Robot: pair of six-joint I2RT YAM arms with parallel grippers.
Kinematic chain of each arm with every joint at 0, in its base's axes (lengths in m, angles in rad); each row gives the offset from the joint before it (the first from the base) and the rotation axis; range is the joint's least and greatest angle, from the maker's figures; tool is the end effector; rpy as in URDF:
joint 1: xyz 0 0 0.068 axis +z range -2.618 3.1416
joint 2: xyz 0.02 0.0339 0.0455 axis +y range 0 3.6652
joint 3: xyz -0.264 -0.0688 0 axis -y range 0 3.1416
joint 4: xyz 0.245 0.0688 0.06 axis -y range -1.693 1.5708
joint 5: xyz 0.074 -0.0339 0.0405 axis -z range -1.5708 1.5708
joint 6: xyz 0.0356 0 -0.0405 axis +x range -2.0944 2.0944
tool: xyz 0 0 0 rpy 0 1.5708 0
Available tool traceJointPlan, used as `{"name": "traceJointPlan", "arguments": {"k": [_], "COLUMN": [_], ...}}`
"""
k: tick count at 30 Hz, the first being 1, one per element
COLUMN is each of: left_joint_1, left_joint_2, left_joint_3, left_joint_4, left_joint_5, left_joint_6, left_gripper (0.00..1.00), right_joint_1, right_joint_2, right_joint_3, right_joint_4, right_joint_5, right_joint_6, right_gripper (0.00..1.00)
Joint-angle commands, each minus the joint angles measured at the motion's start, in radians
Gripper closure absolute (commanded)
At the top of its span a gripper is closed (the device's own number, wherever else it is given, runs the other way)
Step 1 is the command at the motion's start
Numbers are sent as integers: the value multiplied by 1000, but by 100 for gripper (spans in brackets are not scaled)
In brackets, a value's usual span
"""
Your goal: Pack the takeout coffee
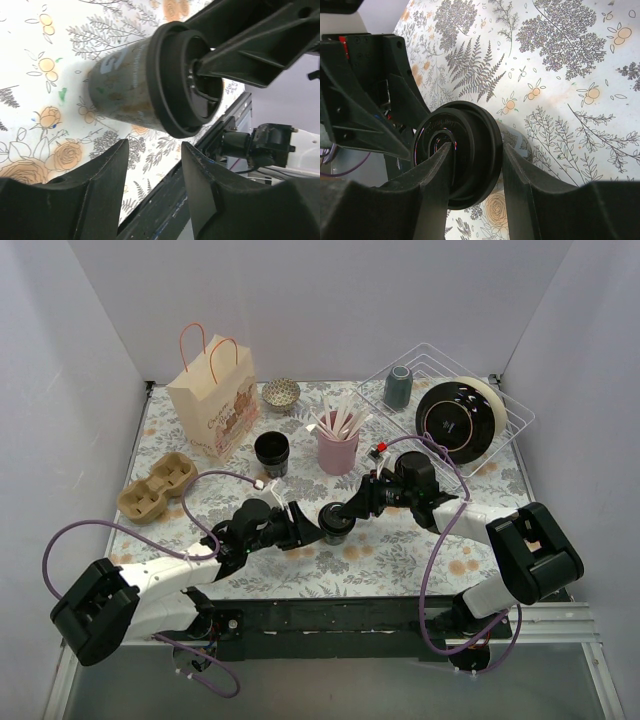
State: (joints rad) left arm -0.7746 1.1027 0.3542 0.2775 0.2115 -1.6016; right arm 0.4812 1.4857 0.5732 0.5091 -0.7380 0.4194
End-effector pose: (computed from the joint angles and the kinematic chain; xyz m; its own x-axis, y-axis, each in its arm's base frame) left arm 0.1507 -0.1580 0.1770 -0.8072 -0.5774 0.1227 -0.3493 0.2997 -0.8878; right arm 0.2435 0.1542 0.1801 -0.6806 -0.0155 -0.7325 -0.6720 0.4114 0.6157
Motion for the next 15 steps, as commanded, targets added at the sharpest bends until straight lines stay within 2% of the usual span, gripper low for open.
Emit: {"name": "traceJointPlan", "arguments": {"k": [1, 8, 15], "left_joint_1": [-2, -3, -3], "left_joint_2": [17, 17, -12], "left_joint_3": [34, 32, 46], "left_joint_4": [6, 51, 29], "left_joint_5": [-61, -34, -41], "left_joint_6": [23, 42, 57], "left_gripper": [56, 55, 53], "right_joint_1": [-3, -3, -3], "right_joint_2": [51, 59, 65], "right_joint_3": [-61, -68, -64], "right_joint_4": [-141, -141, -142], "right_joint_5": [164, 160, 157], "right_joint_6": [-102, -111, -117], "right_gripper": [92, 93, 93]}}
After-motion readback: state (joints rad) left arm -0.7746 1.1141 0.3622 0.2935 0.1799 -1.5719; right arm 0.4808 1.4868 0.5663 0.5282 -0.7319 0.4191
